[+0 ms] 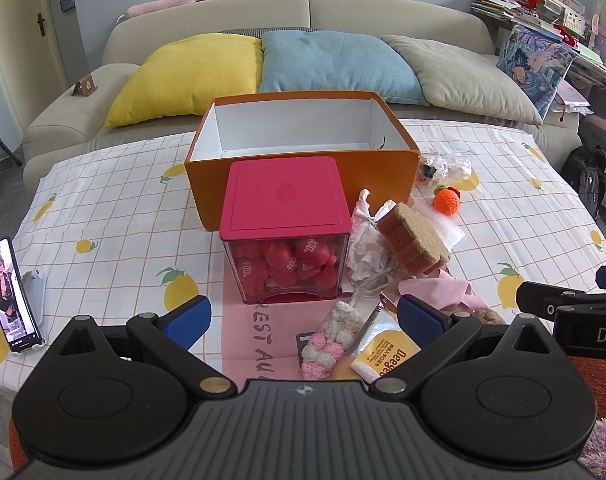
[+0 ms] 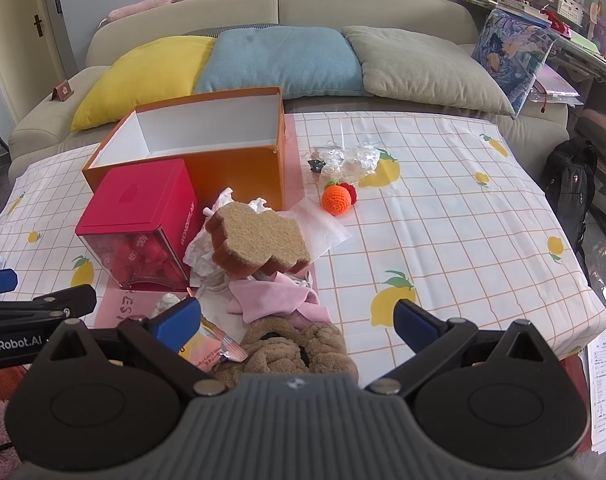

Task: Organize soft objects
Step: 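Grasp the Deeyeo snack packet with left tool while right tool grasps the teddy bear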

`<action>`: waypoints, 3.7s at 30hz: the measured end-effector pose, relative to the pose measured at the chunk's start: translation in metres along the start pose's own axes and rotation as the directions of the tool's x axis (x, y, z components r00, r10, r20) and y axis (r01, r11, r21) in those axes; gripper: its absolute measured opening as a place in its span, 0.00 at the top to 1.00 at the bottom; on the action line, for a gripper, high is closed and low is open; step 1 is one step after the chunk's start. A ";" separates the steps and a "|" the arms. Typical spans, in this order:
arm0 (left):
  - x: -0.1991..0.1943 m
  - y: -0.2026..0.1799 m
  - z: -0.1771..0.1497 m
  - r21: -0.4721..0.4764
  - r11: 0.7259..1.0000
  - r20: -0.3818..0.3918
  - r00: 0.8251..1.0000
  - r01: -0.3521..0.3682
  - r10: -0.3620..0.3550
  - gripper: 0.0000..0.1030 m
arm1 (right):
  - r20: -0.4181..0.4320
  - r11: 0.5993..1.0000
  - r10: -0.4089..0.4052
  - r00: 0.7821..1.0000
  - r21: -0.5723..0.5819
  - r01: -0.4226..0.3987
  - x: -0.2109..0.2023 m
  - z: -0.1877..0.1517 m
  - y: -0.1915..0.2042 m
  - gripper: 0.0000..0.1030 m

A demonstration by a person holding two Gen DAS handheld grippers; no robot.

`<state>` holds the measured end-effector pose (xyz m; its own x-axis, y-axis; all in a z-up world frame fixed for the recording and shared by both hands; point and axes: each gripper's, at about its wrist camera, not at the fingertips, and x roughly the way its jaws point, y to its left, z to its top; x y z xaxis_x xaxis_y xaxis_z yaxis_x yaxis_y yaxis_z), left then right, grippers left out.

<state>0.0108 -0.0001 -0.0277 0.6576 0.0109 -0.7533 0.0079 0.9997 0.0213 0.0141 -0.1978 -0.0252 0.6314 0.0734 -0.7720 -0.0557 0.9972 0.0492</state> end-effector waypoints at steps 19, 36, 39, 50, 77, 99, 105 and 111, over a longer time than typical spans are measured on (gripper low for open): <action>0.000 -0.005 -0.002 0.002 1.000 -0.005 1.000 0.004 -0.004 0.00 | -0.012 1.000 0.002 1.000 0.002 -0.002 0.003 -0.002 0.000 0.03; 0.029 0.006 -0.010 -0.032 0.950 -0.151 0.938 0.311 -0.312 0.39 | -0.266 0.998 0.066 0.962 0.031 -0.060 0.051 -0.024 -0.010 0.21; 0.035 0.000 -0.013 0.026 0.934 -0.177 0.921 0.356 -0.347 0.37 | -0.317 0.997 0.077 0.945 0.013 -0.077 0.062 -0.030 -0.008 0.21; 0.069 -0.035 -0.043 0.363 0.861 -0.296 0.920 0.357 -0.256 0.16 | -0.448 0.995 0.102 0.888 0.038 -0.095 0.095 -0.043 -0.010 0.15; 0.072 -0.009 -0.035 0.060 0.940 -0.246 0.917 0.337 -0.313 0.52 | -0.300 0.989 0.145 0.943 0.053 -0.135 0.089 -0.037 -0.003 0.59; 0.060 -0.006 -0.025 -0.020 0.946 -0.210 0.924 0.324 -0.321 0.52 | -0.366 0.989 0.141 0.920 0.091 -0.115 0.091 -0.037 -0.011 0.26; 0.065 -0.005 -0.029 -0.022 0.953 -0.227 0.927 0.303 -0.300 0.52 | -0.416 0.985 0.137 0.899 0.155 -0.078 0.128 -0.041 0.004 0.13; 0.070 -0.004 -0.030 -0.029 0.954 -0.242 0.924 0.299 -0.297 0.52 | -0.400 0.978 0.126 0.908 0.206 -0.045 0.133 -0.044 -0.006 0.35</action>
<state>0.0341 -0.0030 -0.1001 0.4224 -0.2820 -0.8614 0.1819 0.9574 -0.2243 0.0644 -0.1947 -0.1556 0.2566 0.1872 -0.9482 0.0768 0.9740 0.2131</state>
